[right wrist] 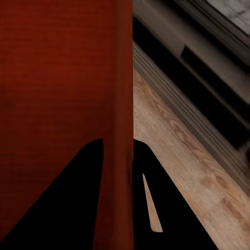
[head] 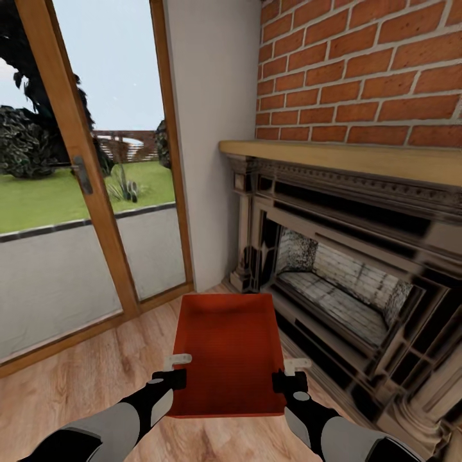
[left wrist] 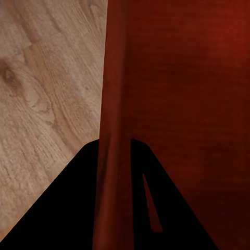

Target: Move the two storage containers from the living room to the garage. In the garage, place one container on the floor and stack the other container on top of it (either order is fine).

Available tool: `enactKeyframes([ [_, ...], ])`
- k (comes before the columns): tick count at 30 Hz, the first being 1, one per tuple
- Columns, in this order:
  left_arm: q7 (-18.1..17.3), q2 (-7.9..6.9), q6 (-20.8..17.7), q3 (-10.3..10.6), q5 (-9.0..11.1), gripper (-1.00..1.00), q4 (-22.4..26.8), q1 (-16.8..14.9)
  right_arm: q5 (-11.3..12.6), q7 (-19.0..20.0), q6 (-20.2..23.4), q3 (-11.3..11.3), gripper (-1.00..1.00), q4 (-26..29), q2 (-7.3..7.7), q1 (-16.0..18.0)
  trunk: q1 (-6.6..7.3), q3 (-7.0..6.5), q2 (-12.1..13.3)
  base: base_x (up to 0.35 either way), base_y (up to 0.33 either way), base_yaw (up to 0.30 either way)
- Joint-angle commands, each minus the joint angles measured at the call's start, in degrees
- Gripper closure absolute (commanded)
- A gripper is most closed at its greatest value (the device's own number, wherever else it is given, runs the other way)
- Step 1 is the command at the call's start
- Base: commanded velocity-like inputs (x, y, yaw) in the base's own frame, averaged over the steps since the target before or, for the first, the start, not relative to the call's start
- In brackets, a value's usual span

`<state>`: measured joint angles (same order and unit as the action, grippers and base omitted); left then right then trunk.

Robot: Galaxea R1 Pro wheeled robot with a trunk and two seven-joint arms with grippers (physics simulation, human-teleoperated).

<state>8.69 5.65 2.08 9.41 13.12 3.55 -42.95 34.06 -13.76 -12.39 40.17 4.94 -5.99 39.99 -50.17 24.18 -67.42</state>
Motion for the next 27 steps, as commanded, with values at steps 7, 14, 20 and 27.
enactKeyframes([
  [7,3.88,-0.20,0.56,-2.20,-0.11,1.00,0.14,-0.11,1.13,0.19,0.00,1.40,1.00,-0.10,0.02,-0.02,0.00,-0.56,-0.04,0.000,0.000,0.000],
  [14,3.88,-0.20,0.59,-2.20,-0.11,1.00,0.20,-0.11,1.11,0.16,0.00,1.38,1.00,-0.10,0.02,-0.03,0.00,-1.18,-0.04,0.000,0.000,0.000],
  [20,3.88,-0.13,0.64,-2.20,-0.16,1.00,0.16,-0.11,1.14,0.22,0.00,1.40,1.00,-0.10,0.02,-0.02,0.00,-1.71,-0.04,0.000,0.000,0.000],
  [27,3.89,-0.02,0.65,-2.20,-0.20,1.00,0.13,-0.11,1.18,0.21,0.00,1.40,1.00,-0.10,0.02,-0.02,0.00,-2.32,-0.04,0.000,0.000,0.000],
])
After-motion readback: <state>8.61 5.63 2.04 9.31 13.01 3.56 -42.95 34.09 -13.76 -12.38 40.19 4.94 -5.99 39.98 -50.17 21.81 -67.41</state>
